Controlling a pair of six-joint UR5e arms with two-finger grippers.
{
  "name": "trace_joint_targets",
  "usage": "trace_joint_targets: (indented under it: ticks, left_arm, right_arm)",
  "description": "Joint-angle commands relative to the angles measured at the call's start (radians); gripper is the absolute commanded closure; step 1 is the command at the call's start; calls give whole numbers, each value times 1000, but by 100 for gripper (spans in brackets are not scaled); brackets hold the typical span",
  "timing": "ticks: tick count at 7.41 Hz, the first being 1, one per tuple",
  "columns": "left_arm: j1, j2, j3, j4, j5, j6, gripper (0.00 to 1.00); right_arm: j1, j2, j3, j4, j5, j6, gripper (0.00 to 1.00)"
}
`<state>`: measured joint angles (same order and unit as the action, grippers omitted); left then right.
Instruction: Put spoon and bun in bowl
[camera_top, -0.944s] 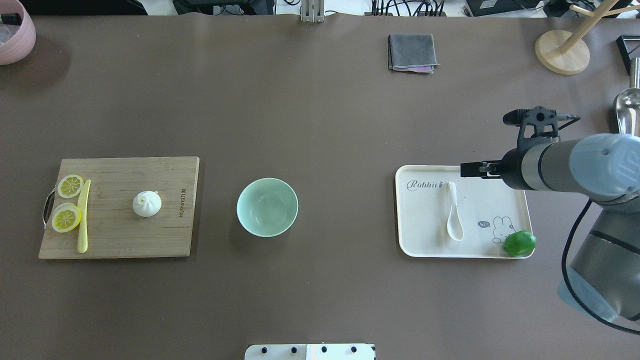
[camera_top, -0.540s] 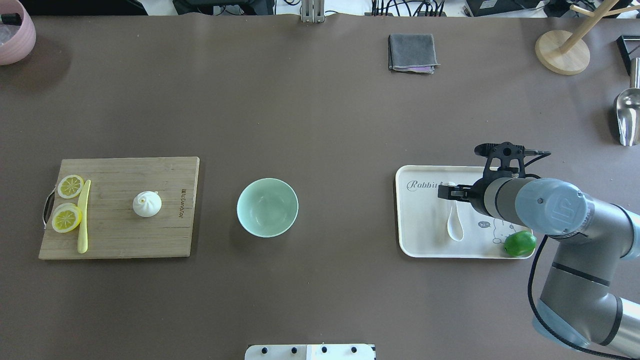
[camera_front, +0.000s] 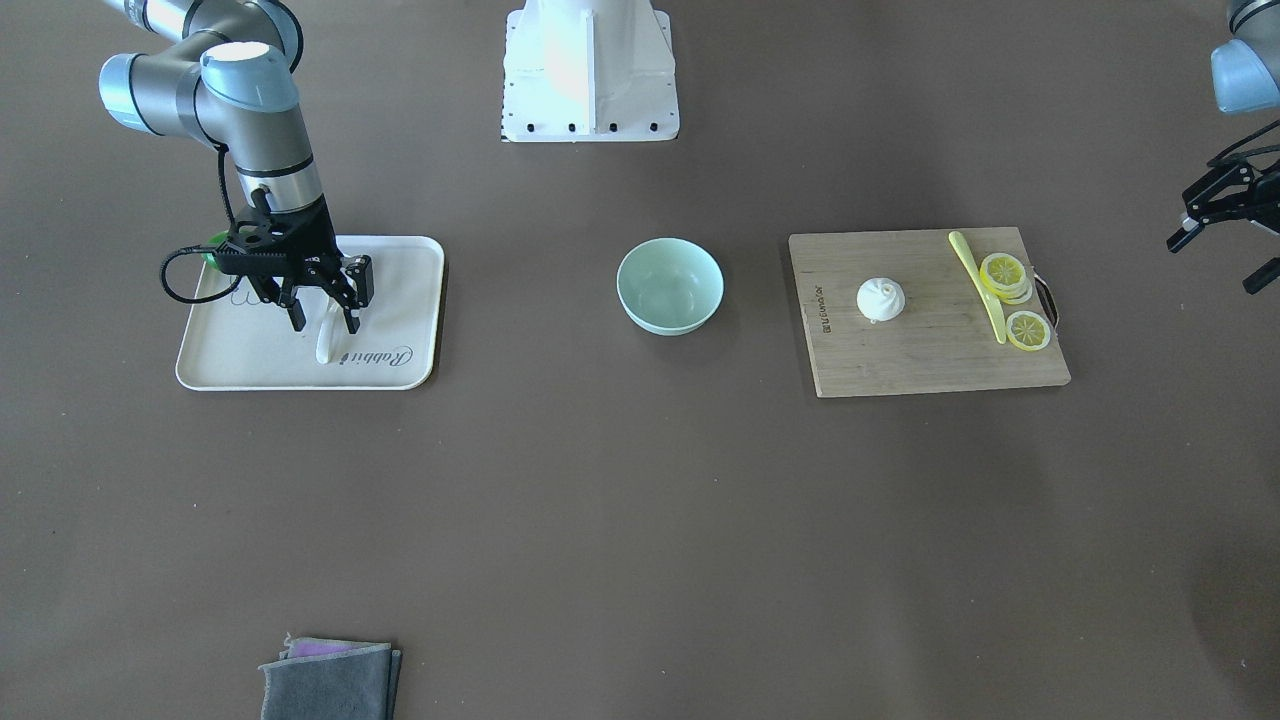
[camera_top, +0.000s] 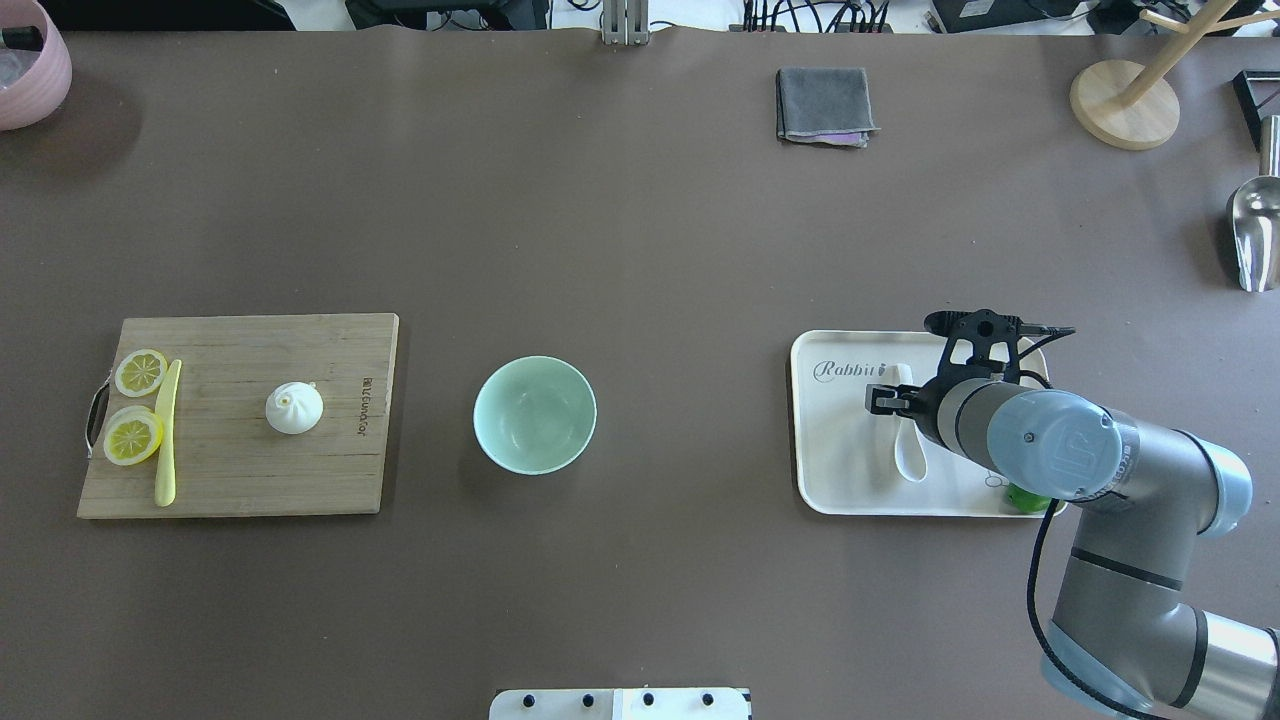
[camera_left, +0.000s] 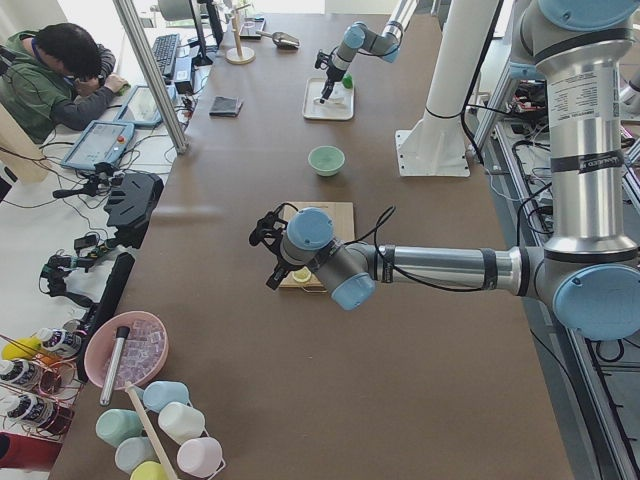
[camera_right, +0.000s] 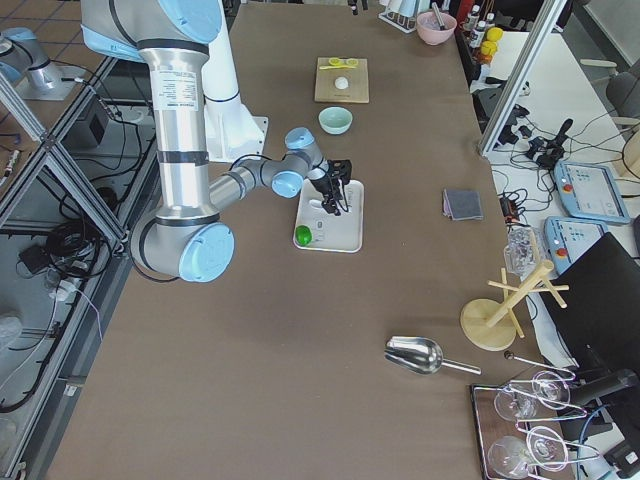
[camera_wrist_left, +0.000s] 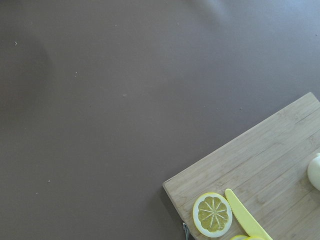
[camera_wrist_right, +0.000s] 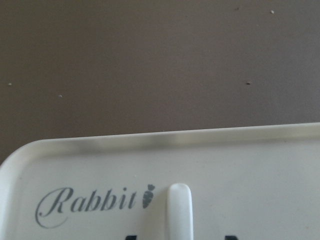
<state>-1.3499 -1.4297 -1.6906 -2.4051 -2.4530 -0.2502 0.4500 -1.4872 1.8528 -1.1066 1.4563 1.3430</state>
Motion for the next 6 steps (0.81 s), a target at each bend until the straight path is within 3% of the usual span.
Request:
trace_joint_targets:
  ticks: [1, 2, 4, 6]
  left_arm:
    - [0, 0, 0, 0, 2, 0, 2]
    - [0, 0, 2, 0, 5, 0, 2]
    - [0, 0, 2, 0, 6, 0, 2]
    - [2, 0, 2, 0, 5, -1, 2]
  right_arm:
    - [-2, 8, 0, -1, -2, 2, 82]
    - [-2, 12, 0, -1, -2, 1, 100]
    - [-4, 69, 9, -16, 1, 2, 100]
    - [-10, 320, 8, -334, 1, 164, 100]
